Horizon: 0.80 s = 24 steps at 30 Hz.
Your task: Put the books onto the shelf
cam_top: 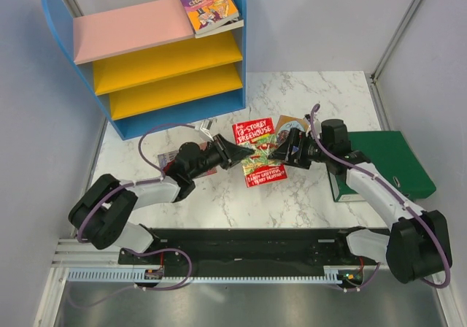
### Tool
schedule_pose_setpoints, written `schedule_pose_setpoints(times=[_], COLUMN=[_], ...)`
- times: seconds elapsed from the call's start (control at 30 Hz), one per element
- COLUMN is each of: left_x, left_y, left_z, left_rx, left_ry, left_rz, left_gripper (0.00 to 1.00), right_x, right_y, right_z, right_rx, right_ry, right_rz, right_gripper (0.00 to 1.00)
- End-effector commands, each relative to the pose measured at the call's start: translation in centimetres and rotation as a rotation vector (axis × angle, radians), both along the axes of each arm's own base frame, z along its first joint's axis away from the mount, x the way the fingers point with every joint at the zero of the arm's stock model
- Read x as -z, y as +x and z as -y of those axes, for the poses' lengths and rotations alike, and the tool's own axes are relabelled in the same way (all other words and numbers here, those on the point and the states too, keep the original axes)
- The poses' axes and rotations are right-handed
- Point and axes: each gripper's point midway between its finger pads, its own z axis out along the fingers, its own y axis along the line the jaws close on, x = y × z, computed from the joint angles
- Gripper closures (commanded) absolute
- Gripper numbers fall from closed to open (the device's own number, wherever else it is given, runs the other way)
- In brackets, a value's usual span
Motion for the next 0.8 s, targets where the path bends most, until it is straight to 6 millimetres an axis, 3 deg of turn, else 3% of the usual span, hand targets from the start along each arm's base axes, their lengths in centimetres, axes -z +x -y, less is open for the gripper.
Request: schedule_pose_setpoints(times=[0.0,0.13,0.23,0.37,0.6,0.67,0.7,0.73,0.77], left_x=[-6.6,-7.7,-8.5,-9.8,-7.1,-6.1,-5.6,-5.3,-4.6], left_y=[1.2,1.7,1.9,1.7,1.9,2.1,2.2,2.2,2.4], left_z=[-0.2,-0.2,0.5,1.9,2.2,1.9,1.8,1.7,1.5], left_rx=[0.024,0.049,0.12,0.231,0.308,0.302,0.309,0.312,0.31], left_ry=[-0.112,-0.13,-0.149,-0.164,-0.105,-0.087,-0.077,-0.066,-0.047], left_rz=[0.124,0.145,0.159,0.18,0.109,0.084,0.071,0.071,0.046], left_gripper=[0.98,0.98,0.98,0.98,0.98,0.98,0.98,0.98,0.98], right_x=[-2.3,-5.2,-6.1,-5.4,-5.9,-6.0,-6.2,-6.1,-6.1], right_y=[0.2,0.4,0.4,0.7,0.8,0.9,0.9,1.0,1.3], right_z=[0.2,-0.2,-0.7,-1.0,-1.4,-1.2,-1.0,-0.8,-0.6], right_rx=[0.005,-0.016,-0.038,-0.056,-0.051,-0.035,-0.025,-0.012,0.004], right_ry=[0.067,0.191,0.243,0.256,0.331,0.33,0.329,0.326,0.322], right_rz=[0.063,0.144,0.167,0.163,0.186,0.195,0.199,0.196,0.199], right_gripper=[0.08,0.03,0.02,0.02,0.05,0.17,0.32,0.68,0.8])
